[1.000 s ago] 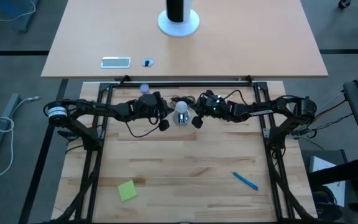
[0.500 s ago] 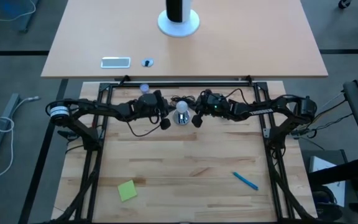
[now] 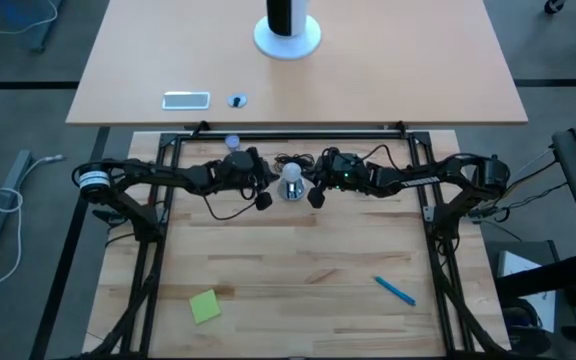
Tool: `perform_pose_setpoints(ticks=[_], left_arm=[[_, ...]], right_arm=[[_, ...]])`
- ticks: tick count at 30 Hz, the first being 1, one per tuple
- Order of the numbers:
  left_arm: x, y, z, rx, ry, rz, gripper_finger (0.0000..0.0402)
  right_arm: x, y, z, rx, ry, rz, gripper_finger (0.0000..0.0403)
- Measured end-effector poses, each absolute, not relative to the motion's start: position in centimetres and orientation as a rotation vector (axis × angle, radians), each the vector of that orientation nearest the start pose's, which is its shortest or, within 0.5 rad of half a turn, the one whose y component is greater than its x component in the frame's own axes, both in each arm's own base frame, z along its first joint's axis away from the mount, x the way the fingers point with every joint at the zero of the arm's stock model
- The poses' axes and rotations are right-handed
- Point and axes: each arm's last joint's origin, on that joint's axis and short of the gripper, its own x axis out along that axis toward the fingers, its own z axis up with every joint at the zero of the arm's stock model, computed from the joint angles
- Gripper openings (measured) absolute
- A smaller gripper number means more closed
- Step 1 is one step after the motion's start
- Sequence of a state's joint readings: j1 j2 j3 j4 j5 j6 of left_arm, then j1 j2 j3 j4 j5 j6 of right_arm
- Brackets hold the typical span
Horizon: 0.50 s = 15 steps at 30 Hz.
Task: Screw lightbulb
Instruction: Insert the bulb into the lamp
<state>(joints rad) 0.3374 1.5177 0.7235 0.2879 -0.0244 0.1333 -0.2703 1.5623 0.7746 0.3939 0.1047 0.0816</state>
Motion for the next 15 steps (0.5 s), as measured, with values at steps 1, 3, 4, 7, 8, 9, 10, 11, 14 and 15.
perform_pose_setpoints(ticks=[1,3,4,7,8,9,10,11,14,15], left_arm=[[28.8,10.1,18.8,0.043,0.519,0.29,0.0],[28.9,10.0,18.9,0.044,0.502,0.263,0.0],[28.9,10.0,18.9,0.047,0.496,0.257,0.0],[28.9,10.2,19.1,0.061,0.482,0.263,0.0],[29.0,10.2,19.2,0.067,0.476,0.264,0.0],[29.0,10.3,19.2,0.075,0.47,0.265,0.0],[29.0,10.3,19.2,0.081,0.465,0.266,0.0],[29.1,10.3,19.2,0.088,0.458,0.265,0.0],[29.4,10.5,18.9,0.097,0.449,0.267,0.0],[29.5,10.5,18.7,0.097,0.447,0.267,0.0]], right_arm=[[31.0,-8.9,19.9,0.112,0.38,-0.392,0.0],[30.9,-9.0,19.9,0.106,0.382,-0.417,0.0],[30.9,-9.0,19.9,0.103,0.382,-0.425,0.0],[30.9,-9.1,19.9,0.094,0.386,-0.44,0.0],[30.9,-9.2,19.9,0.092,0.387,-0.441,0.0],[30.9,-9.2,19.8,0.091,0.386,-0.442,0.0],[30.9,-9.3,19.8,0.092,0.384,-0.442,0.0],[30.9,-9.4,19.6,0.093,0.39,-0.445,0.0],[31.2,-9.6,18.9,0.097,0.403,-0.452,0.0],[31.3,-9.6,18.7,0.099,0.406,-0.454,0.0]])
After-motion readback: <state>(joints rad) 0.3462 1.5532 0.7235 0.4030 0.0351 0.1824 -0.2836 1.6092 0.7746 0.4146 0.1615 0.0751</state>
